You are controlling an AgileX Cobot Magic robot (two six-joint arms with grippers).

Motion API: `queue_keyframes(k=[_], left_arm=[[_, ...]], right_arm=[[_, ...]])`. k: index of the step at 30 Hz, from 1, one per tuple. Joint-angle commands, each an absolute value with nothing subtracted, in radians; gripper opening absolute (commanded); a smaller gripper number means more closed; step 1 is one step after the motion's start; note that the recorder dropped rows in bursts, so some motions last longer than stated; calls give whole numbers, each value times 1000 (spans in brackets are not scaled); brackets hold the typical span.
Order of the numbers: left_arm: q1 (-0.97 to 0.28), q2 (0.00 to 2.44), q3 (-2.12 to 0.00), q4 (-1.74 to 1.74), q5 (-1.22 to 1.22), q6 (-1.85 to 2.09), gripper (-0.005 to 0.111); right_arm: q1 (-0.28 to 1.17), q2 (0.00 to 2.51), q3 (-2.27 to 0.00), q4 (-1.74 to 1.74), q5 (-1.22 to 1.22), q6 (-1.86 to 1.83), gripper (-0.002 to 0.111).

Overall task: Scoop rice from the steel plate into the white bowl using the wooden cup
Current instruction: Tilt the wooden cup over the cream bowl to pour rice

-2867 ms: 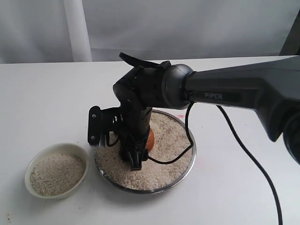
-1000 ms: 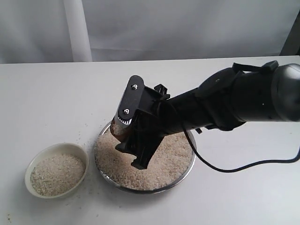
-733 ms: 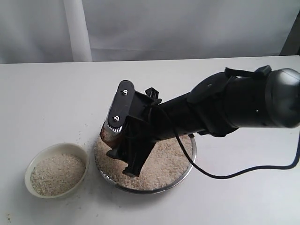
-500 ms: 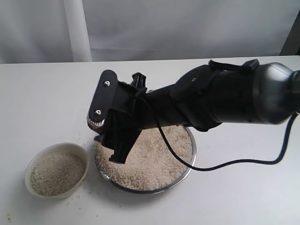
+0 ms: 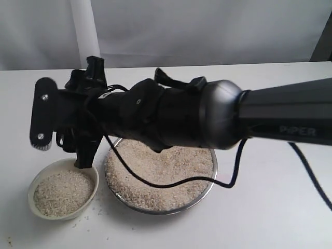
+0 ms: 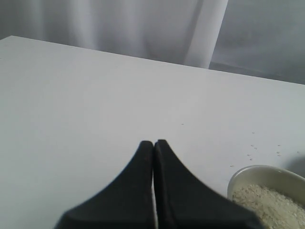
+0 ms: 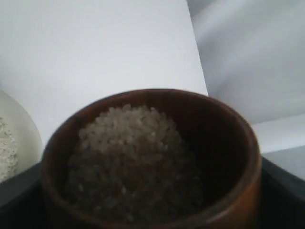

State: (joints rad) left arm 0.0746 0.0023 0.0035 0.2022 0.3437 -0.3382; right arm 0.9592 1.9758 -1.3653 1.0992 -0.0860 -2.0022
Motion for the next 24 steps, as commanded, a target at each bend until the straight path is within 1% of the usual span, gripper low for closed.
queue_keyframes(k=[1, 3, 10, 13, 19, 24], left_arm=[[70, 0, 0, 196, 337, -340, 0], [70, 0, 0, 196, 337, -340, 0], [70, 0, 0, 196, 337, -340, 0], [70, 0, 0, 196, 337, -340, 0], [70, 0, 0, 196, 337, -340, 0], [70, 0, 0, 196, 337, -340, 0]], right_arm=[[995, 2013, -1374, 1080, -170, -2130, 0], [1008, 2033, -1374, 1063, -203, -2146, 0], [1046, 2100, -1374, 832, -308, -2146, 0], [1047, 2122, -1374, 747, -313, -2144, 0], [1047, 2133, -1325, 634, -374, -2144, 0], [1047, 2133, -1323, 605, -376, -2144, 0]])
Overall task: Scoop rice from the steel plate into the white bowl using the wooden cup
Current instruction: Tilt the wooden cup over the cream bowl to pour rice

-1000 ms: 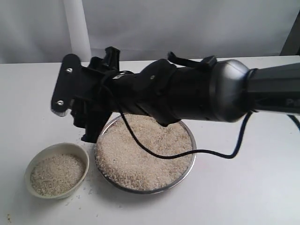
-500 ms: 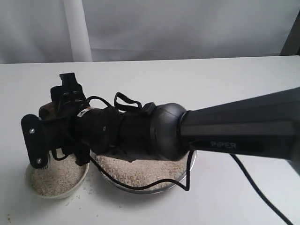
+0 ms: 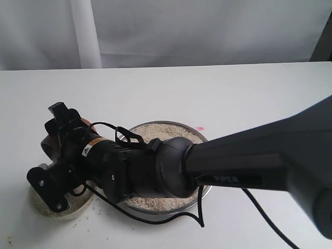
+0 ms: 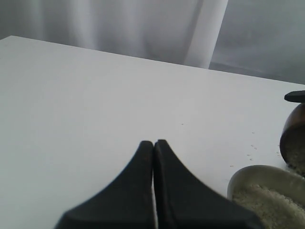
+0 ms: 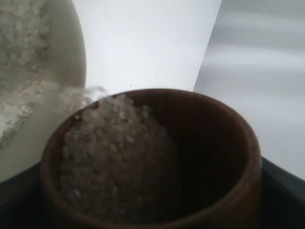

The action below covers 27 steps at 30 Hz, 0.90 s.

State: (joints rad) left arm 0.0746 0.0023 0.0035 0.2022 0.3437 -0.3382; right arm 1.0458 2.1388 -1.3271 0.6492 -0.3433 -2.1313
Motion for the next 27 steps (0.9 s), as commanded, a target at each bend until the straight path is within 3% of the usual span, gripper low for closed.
queue_keyframes(k=[1, 27], left_arm=[[70, 0, 0, 196, 337, -340, 0], [70, 0, 0, 196, 337, -340, 0]], right_arm=[[1047, 2133, -1323, 591, -378, -2144, 0], [1047, 2133, -1323, 353, -406, -2144, 0]])
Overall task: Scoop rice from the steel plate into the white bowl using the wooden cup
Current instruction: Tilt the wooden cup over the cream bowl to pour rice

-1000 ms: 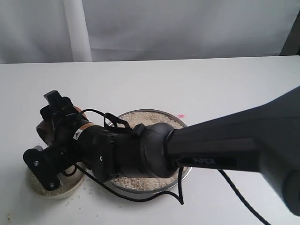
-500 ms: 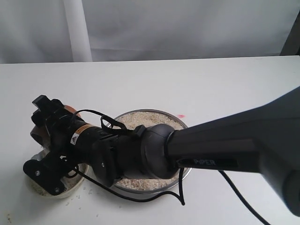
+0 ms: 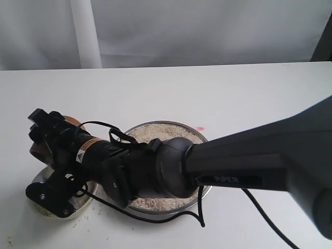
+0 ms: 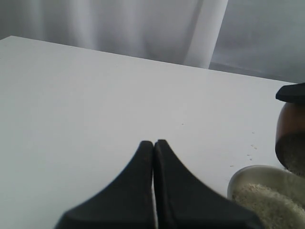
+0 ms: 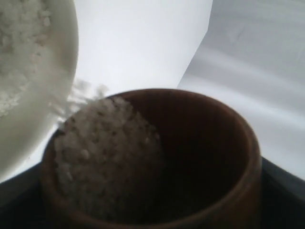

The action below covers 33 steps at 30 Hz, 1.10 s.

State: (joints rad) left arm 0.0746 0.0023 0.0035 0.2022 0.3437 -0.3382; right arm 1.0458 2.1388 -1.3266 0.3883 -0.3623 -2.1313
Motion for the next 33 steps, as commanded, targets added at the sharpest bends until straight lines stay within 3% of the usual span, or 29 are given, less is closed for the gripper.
queue_keyframes(k=[1, 33], left_arm=[[70, 0, 0, 196, 337, -340, 0], [70, 0, 0, 196, 337, -340, 0]], right_arm=[[1047, 2133, -1323, 348, -411, -2144, 0], [1005, 2133, -1323, 140, -445, -2143, 0]])
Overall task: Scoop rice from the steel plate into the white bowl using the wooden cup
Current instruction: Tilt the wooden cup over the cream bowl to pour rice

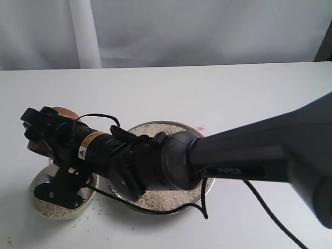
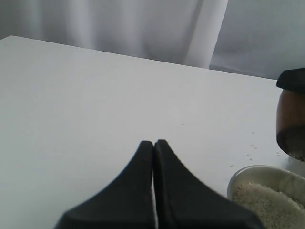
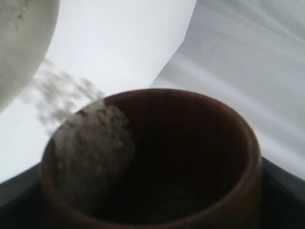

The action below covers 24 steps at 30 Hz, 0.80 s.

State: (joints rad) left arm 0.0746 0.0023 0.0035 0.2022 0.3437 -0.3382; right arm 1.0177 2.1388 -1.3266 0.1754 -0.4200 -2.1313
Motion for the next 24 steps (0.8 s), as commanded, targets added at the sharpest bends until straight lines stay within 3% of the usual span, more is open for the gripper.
queue_keyframes(k=[1, 24], left_arm=[[70, 0, 0, 196, 337, -340, 0], [70, 0, 0, 196, 337, -340, 0]], right_arm=[[1005, 2133, -1323, 125, -445, -2143, 0], [999, 2133, -1323, -66, -445, -2143, 0]])
